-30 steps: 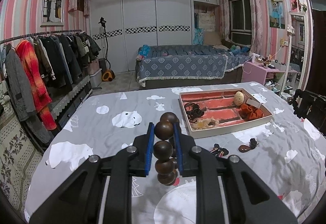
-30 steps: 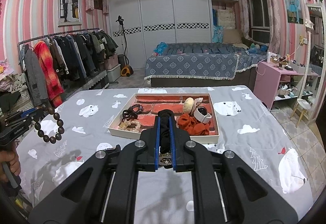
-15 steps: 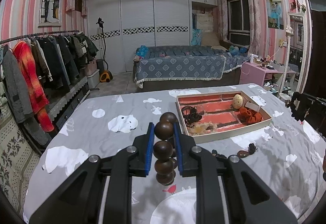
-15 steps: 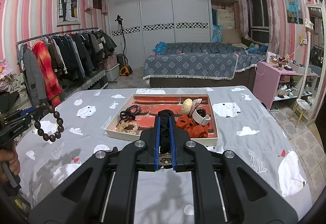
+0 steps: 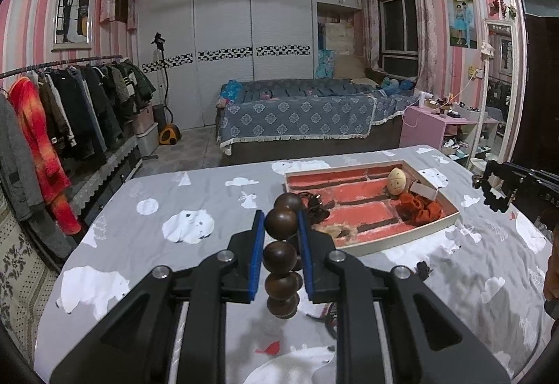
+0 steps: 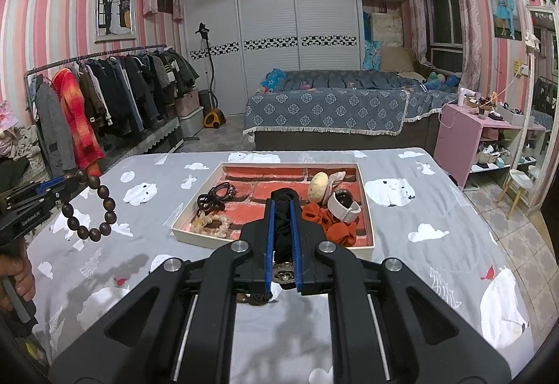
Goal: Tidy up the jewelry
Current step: 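Lift and carry bead bracelet and scrunchie watch over the tray with both tools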
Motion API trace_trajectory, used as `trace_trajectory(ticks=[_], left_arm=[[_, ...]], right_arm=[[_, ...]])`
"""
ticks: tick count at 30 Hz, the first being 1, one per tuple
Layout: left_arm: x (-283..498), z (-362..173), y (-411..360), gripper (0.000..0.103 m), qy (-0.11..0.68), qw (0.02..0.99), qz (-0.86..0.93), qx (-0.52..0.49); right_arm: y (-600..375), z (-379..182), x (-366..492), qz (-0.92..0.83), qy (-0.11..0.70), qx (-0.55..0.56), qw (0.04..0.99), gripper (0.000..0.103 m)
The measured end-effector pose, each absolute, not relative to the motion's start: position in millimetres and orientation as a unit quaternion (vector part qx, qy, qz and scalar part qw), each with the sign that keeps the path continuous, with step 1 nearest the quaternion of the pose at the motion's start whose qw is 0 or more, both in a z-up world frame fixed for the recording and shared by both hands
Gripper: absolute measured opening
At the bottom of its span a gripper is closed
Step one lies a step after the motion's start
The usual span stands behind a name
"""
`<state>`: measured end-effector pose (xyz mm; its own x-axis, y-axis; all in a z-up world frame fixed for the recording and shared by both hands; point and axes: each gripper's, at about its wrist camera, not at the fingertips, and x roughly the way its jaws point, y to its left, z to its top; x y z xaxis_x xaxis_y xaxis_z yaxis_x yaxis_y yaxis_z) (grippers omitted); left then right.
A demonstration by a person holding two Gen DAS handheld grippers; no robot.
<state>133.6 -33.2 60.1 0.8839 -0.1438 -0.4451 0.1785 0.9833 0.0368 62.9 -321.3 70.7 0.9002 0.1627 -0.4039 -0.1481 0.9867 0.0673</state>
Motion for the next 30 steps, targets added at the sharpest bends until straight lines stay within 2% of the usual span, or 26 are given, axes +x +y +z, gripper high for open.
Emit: trace_trajectory(ticks=[22,30], left_arm=[[207,58,-55,0.019,0.231,0.968,-0.095,0.023],[259,50,-73,0.019,0.241,0.966,-0.093,0.018]], right_arm=[[-313,72,156,0.086,0.212,0.006,0.973,0.01],[-311,76,201,0.084,0.211,-0.008,0.974,0.01]])
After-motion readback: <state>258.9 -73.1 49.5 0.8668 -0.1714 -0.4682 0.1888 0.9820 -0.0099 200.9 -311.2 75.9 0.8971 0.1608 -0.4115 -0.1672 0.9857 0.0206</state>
